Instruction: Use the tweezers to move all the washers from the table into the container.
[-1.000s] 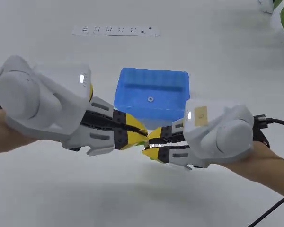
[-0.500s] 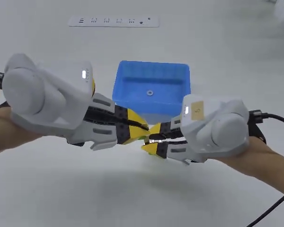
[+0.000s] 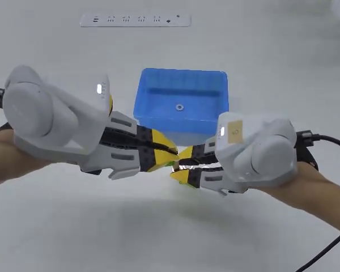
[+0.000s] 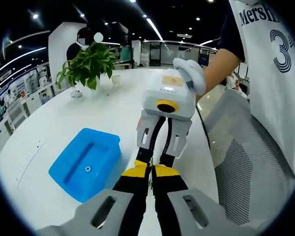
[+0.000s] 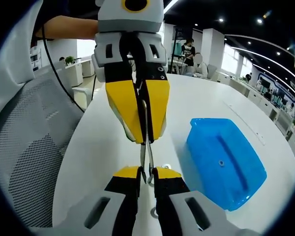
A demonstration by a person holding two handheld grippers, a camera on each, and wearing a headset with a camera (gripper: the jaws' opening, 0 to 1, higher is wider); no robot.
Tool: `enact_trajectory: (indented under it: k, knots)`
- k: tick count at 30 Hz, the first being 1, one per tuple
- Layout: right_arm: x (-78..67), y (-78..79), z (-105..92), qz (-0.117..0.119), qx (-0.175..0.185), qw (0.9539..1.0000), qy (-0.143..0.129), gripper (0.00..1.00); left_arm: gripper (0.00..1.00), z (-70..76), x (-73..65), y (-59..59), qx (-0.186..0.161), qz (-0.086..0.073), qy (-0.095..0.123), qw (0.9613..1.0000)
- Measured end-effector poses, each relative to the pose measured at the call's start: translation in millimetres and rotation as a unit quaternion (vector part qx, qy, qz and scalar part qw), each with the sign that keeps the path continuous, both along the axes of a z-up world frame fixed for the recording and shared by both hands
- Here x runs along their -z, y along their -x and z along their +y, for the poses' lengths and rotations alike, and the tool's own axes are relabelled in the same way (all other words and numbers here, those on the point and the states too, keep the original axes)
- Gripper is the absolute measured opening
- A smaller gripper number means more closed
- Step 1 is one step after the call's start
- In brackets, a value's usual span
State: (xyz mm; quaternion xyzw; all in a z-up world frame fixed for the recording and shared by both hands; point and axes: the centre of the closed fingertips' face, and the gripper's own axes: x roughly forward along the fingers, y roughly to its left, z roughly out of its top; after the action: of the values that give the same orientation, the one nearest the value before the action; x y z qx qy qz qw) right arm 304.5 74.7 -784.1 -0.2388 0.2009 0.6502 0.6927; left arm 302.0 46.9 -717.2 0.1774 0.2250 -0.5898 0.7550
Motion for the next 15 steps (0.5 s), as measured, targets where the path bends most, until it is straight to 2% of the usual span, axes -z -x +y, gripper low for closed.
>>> enact_trajectory:
  k: [4,12,15]
  knots:
    - [0.6,-0.1,0.0,0.001,0.0,1.0,0.001,0.12,0.06,0.3,0.2,0.1,0.0,0.002,0.002,1.0]
    - [-0.7,-2.0,1.9,-0.003,0.001,1.0,-0.001,0.12,0.06,2.1,-1.6,-1.2,-0.002,-0.003,-0.001,1.0]
    - [1.6,-1.7,2.0,0.003,0.001,1.0,0.001,0.12,0.06,2.7,0.8,-1.7,-0.004,0.003,-0.001,1.0]
